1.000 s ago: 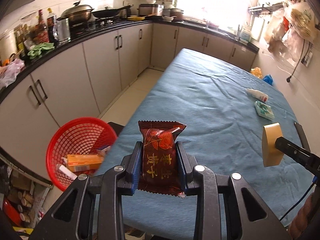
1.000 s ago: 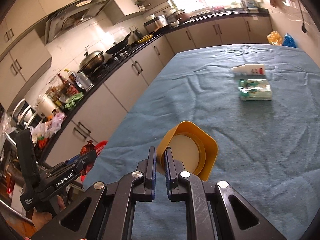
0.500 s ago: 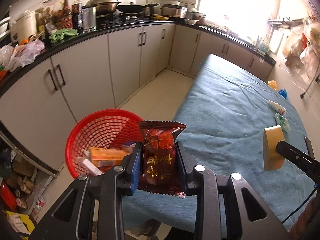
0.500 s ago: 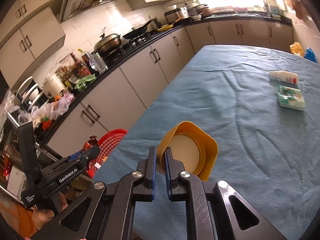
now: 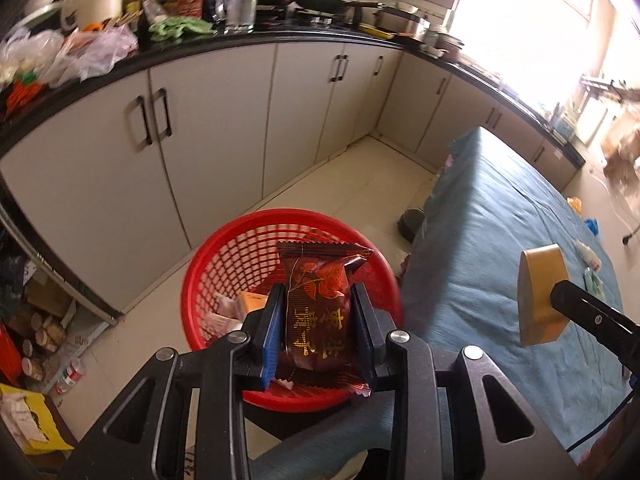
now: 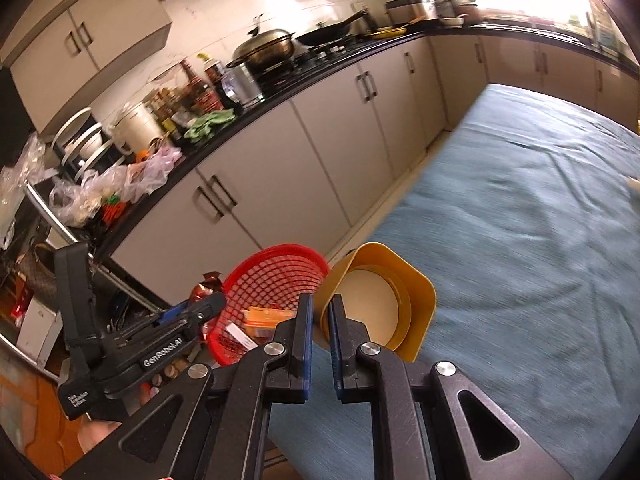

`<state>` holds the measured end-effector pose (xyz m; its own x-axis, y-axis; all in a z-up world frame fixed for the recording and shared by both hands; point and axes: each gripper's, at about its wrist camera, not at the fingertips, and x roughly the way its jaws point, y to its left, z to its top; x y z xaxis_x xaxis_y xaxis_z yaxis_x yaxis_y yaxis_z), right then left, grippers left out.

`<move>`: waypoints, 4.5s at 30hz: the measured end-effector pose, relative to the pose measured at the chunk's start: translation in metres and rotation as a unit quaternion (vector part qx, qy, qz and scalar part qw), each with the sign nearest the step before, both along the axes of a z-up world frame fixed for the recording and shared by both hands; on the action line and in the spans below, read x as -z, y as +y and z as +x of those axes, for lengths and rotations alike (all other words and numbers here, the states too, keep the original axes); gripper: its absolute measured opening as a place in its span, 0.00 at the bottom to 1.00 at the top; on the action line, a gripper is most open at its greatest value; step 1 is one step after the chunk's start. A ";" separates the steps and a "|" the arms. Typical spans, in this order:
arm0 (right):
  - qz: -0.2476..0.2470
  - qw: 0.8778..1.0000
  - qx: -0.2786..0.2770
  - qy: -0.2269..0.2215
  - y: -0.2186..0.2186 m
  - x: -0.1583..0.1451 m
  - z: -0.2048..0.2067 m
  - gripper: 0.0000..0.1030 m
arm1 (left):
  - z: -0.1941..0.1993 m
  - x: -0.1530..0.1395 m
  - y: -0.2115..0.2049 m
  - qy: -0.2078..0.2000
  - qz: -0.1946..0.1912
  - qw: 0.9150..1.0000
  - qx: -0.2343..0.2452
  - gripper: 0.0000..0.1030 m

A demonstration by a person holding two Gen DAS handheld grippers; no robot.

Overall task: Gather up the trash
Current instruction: 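Carry the snack packet and tape roll to the red basket and release both, then move both tools back over the table toward the spray bottle and packet, then grasp the white spray bottle with the right tool while the left tool grasps the tissue packet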

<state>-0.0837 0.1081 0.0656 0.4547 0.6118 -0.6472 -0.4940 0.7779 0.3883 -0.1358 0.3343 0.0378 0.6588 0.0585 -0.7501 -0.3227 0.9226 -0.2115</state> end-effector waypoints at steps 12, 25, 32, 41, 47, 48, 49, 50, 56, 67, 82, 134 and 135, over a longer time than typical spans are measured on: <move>-0.008 0.998 -0.059 0.006 0.084 0.009 0.024 0.09 | 0.005 0.024 0.049 0.009 -0.040 0.998 -0.038 0.30; 0.005 0.997 -0.061 0.043 0.108 0.032 0.047 0.28 | 0.003 0.022 0.050 -0.007 -0.035 0.999 -0.037 0.57; 0.008 0.998 -0.045 0.042 0.091 0.029 0.043 0.37 | 0.001 0.016 0.039 -0.008 -0.020 0.999 -0.034 0.63; 0.009 0.999 -0.019 0.047 0.061 0.032 0.034 0.46 | -0.010 0.003 0.025 -0.017 0.025 0.999 -0.041 0.68; 0.007 0.999 -0.003 0.042 0.039 0.030 0.025 0.52 | -0.015 -0.008 0.012 -0.021 0.060 0.997 -0.036 0.69; 0.005 0.999 -0.001 0.040 0.037 0.031 0.023 0.53 | -0.016 -0.009 0.009 -0.021 0.065 0.997 -0.034 0.70; 0.004 0.999 0.001 0.038 0.033 0.030 0.021 0.53 | -0.016 -0.010 0.007 -0.022 0.068 0.997 -0.033 0.70; 0.004 0.999 0.003 0.038 0.029 0.030 0.019 0.54 | -0.017 -0.011 0.004 -0.022 0.072 0.997 -0.030 0.70; 0.004 0.999 0.017 0.035 0.006 0.031 0.010 0.56 | -0.025 -0.019 -0.013 -0.028 0.090 0.995 -0.020 0.70; 0.019 0.997 0.060 0.036 -0.056 0.034 -0.001 0.58 | -0.030 -0.032 -0.057 -0.035 0.118 0.992 0.011 0.73; 0.017 0.985 0.173 0.022 -0.194 0.034 -0.029 0.64 | -0.022 -0.042 -0.148 -0.056 0.153 0.982 0.093 0.83; -0.159 0.971 0.173 0.050 -0.355 0.054 0.221 0.31 | 0.101 -0.041 -0.309 -0.001 0.051 0.948 0.313 0.83; -0.149 0.970 0.184 0.057 -0.362 0.055 0.215 0.31 | 0.104 -0.042 -0.314 -0.003 0.054 0.946 0.320 0.83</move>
